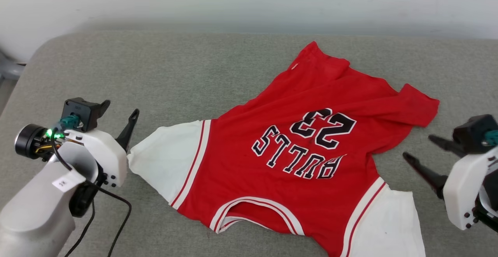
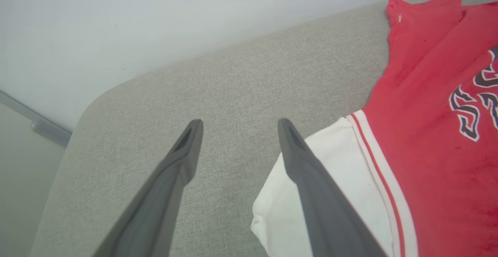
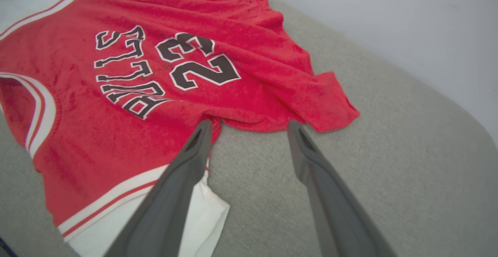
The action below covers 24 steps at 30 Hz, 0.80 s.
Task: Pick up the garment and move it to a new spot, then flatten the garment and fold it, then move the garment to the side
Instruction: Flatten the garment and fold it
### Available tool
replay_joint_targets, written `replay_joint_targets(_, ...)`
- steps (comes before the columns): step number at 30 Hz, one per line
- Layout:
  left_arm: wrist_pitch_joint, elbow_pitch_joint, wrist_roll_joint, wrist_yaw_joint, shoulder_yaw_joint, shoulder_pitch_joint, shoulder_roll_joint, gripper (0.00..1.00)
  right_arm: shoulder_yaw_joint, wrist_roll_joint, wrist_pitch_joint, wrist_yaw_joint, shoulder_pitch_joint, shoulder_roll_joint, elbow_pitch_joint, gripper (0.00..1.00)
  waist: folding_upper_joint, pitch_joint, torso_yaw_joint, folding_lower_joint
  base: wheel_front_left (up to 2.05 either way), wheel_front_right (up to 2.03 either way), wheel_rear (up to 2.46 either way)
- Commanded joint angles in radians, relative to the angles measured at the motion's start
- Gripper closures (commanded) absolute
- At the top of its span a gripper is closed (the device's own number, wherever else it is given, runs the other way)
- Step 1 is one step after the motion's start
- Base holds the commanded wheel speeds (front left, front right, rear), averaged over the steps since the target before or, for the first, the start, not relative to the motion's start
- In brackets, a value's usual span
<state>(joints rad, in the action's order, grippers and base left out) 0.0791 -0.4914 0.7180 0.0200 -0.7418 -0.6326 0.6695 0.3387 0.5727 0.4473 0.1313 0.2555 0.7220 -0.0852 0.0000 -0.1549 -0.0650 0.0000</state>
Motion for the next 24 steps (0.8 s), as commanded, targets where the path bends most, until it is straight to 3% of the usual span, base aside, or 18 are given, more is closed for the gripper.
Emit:
replay_joint_targets(1,0.033,0.022,-0.014,0.022,0.006,0.018,-0.004,0.00,0.034,0.037,0.056,-0.001,0.023,0.018,-0.011,0.00,0.0000,0.002,-0.014,0.0000,0.00,0.00,0.00)
replay_joint_targets(7,0.147,0.147,-0.042,0.124,0.042,0.075,-0.017,0.00,0.153,0.146,0.300,-0.001,0.138,0.084,0.004,0.00,0.0000,0.000,-0.057,0.0000,0.00,0.00,0.00)
replay_joint_targets(14,0.184,0.272,-0.073,0.227,0.094,0.173,-0.059,0.00,0.255,0.197,0.403,-0.001,0.240,0.042,0.147,0.00,0.0000,-0.021,-0.110,0.0000,0.00,0.00,0.00)
replay_joint_targets(19,0.187,0.335,-0.107,0.253,0.137,0.235,-0.117,0.00,0.301,0.199,0.377,-0.001,0.275,0.002,0.286,0.00,0.0000,-0.048,-0.153,0.0000,0.00,0.00,0.00)
replay_joint_targets(24,0.187,0.358,-0.164,0.242,0.186,0.286,-0.180,0.00,0.388,0.208,0.362,-0.001,0.246,-0.022,0.407,0.00,0.0000,-0.069,-0.181,0.0000,0.00,0.00,0.00)
